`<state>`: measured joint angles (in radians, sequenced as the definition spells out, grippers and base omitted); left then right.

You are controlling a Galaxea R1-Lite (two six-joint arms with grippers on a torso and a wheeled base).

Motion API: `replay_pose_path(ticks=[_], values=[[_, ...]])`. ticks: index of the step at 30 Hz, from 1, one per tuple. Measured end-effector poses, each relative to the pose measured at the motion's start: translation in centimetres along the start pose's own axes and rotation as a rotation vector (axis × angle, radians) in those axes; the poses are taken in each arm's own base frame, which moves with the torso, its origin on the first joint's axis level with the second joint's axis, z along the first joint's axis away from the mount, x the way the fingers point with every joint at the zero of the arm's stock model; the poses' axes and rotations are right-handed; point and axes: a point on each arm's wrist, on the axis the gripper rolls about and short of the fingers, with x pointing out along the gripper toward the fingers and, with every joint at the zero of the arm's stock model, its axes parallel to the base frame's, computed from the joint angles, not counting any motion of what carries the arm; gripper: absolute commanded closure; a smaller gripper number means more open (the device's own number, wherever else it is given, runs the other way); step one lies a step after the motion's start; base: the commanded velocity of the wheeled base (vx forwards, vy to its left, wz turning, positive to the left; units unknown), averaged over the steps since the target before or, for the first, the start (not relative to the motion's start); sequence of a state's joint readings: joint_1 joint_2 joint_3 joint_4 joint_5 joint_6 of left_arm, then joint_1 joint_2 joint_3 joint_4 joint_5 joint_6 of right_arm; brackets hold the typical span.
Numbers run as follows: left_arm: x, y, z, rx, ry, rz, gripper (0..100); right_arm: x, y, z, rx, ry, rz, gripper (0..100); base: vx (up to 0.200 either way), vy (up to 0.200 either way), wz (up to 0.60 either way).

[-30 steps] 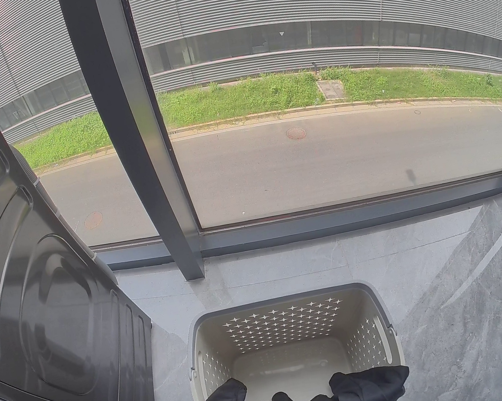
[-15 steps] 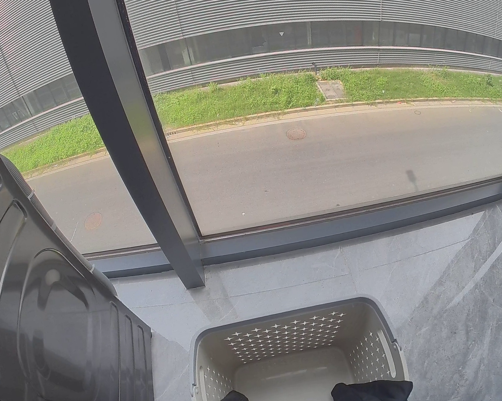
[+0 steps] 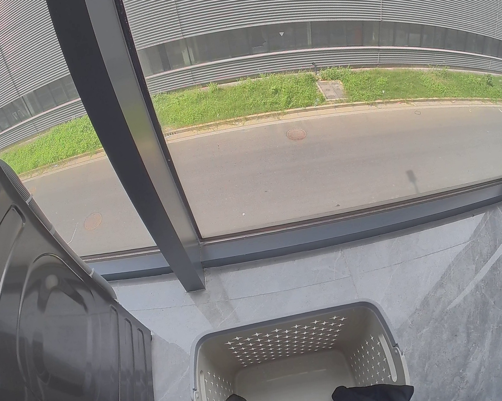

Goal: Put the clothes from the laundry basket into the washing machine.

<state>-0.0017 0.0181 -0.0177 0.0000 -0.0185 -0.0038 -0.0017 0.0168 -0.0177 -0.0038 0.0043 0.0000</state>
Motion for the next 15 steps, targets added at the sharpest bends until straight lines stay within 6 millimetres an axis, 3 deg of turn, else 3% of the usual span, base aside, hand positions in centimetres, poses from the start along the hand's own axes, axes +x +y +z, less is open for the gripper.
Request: replay_pose_path(ticks=[13, 15], values=[[0.00, 0.00, 0.00, -0.003, 0.000, 0.000, 0, 0.00, 0.00, 0.00, 0.000, 0.000, 0.000, 0, 0.000, 0.000, 0.00], [0.00, 0.00, 0.00, -0.003, 0.000, 0.000, 0, 0.00, 0.00, 0.00, 0.000, 0.000, 0.000, 0, -0.200, 0.000, 0.00]])
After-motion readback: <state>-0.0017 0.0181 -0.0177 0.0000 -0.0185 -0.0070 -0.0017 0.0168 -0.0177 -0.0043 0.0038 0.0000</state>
